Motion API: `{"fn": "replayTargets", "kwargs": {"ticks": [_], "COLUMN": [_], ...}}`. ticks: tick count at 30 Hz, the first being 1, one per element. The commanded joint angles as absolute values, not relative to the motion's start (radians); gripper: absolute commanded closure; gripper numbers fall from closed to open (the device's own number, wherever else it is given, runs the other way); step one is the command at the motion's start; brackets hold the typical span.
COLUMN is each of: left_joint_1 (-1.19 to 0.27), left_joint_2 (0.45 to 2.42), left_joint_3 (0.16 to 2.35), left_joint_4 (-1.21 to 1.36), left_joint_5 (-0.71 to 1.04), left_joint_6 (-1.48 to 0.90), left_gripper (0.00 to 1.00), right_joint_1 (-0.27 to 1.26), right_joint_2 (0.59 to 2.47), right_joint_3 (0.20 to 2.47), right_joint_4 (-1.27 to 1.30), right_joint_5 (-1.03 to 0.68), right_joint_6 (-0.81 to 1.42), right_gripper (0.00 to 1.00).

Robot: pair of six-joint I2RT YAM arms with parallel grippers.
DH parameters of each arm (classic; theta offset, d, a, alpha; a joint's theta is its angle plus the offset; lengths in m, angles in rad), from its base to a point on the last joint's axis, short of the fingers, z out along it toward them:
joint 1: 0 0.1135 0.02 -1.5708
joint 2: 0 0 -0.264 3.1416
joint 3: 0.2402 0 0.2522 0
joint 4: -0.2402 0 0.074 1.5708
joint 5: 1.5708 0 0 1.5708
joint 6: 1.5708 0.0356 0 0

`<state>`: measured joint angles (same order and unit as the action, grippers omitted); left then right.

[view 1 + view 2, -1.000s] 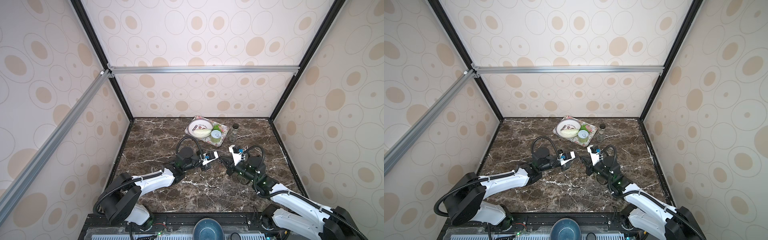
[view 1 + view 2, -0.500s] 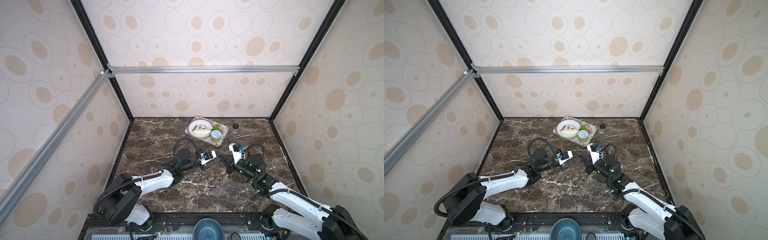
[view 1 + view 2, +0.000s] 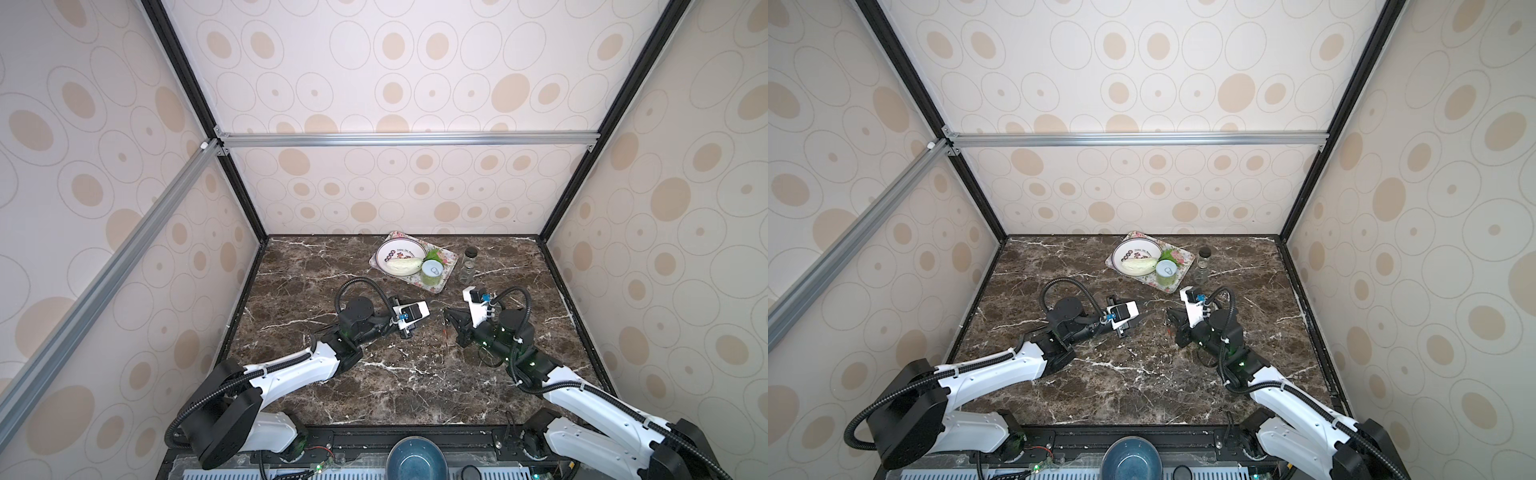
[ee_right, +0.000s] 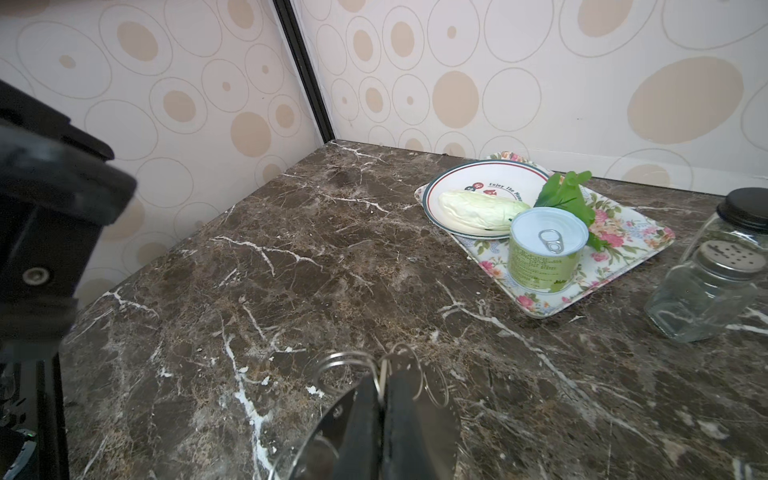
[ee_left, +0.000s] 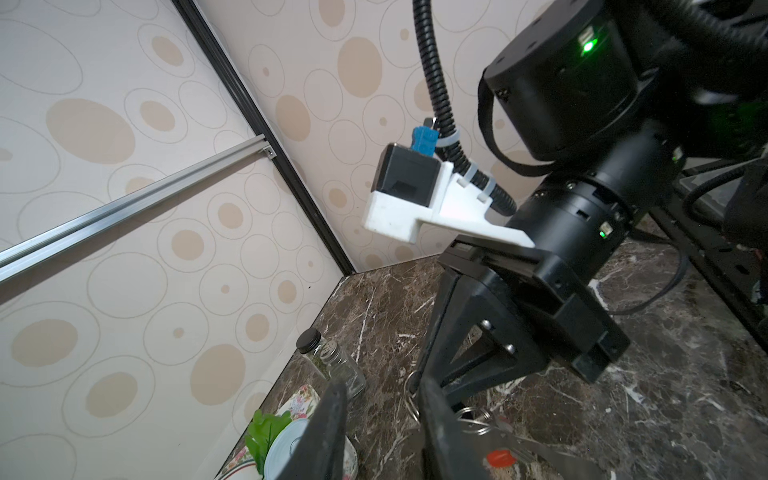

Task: Put the keys on the keyring

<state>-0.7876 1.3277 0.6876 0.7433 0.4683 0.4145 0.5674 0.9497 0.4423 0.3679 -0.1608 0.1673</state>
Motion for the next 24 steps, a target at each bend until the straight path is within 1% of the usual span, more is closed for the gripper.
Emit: {"fn": "replayTargets", "kwargs": {"ticks": [1, 2, 5, 11, 16, 20, 24], "left_joint_1": [-0.792, -0.792, -0.793, -0.793, -0.794, -0.793, -0.793], "left_joint_2": [1.318, 1.323, 1.34, 1.379, 1.405, 1.435, 1.462], "left_joint_3": [0.769, 0.786, 0.825, 0.891, 0.901, 0.942, 0.966], "left_joint_4": [0.589, 0.551, 0.464, 0.348, 0.332, 0.287, 0.253], "left_joint_5": [0.409, 0.411, 0.433, 0.465, 0.459, 0.426, 0.42], "left_joint_6": [0.482, 0.497, 0.527, 0.556, 0.573, 0.577, 0.565], "left_gripper": [0.69, 0.68, 0.67, 0.68, 0.69, 0.72, 0.73], "right_joint_1": [0.589, 0.598, 0.623, 0.649, 0.654, 0.661, 0.665], "right_joint_2": [0.946, 0.953, 0.975, 1.005, 1.005, 0.998, 0.989], "right_joint_3": [0.455, 0.462, 0.476, 0.493, 0.495, 0.485, 0.494], "right_joint_4": [0.386, 0.378, 0.365, 0.366, 0.364, 0.38, 0.362], "right_joint_5": [-0.12, -0.109, -0.075, -0.046, -0.036, -0.03, -0.025], "right_joint_6": [0.138, 0.129, 0.098, 0.082, 0.078, 0.079, 0.07], "right_gripper": [1.0, 1.0, 1.0, 1.0, 1.0, 1.0, 1.0]}}
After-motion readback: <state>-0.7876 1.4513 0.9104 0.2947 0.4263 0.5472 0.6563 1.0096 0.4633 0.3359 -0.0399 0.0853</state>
